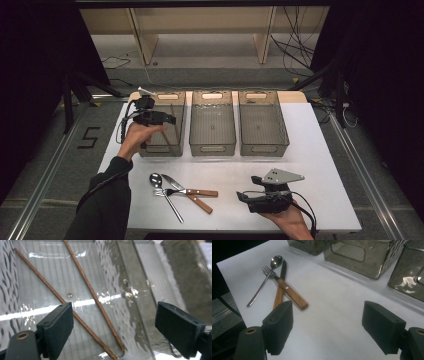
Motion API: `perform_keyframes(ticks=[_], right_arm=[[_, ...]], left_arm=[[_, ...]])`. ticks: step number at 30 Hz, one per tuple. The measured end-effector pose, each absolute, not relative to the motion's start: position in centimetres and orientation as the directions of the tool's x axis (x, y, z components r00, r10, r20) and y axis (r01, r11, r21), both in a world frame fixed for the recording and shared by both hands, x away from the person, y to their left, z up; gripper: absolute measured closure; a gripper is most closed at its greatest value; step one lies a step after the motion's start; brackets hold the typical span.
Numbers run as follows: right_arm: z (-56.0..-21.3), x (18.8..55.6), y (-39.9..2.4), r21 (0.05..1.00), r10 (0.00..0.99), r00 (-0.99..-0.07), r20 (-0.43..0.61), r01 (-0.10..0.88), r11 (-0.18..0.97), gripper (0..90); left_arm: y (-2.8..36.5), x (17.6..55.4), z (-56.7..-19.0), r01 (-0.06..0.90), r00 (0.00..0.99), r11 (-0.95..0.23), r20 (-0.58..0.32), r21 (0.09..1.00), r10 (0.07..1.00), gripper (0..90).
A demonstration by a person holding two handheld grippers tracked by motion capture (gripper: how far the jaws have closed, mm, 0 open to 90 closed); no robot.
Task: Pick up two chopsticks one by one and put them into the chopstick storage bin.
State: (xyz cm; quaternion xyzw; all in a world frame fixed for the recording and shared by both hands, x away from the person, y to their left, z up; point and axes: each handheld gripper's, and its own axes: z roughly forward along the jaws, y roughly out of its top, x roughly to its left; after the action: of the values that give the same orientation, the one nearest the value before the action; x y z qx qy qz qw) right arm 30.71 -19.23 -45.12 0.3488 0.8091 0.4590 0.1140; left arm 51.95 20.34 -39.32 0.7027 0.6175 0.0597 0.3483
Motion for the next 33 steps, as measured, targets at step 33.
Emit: perform_keyframes(ticks=[33], right_arm=[[-44.7,30.8,-16.2,0.805,0.636,-0.759,0.138,0.461,0.374,26.2]], left_arm=[[20.5,40.6,-41.4,0.678,0.411,-0.029,-0.346,0.734,0.843,15.2]])
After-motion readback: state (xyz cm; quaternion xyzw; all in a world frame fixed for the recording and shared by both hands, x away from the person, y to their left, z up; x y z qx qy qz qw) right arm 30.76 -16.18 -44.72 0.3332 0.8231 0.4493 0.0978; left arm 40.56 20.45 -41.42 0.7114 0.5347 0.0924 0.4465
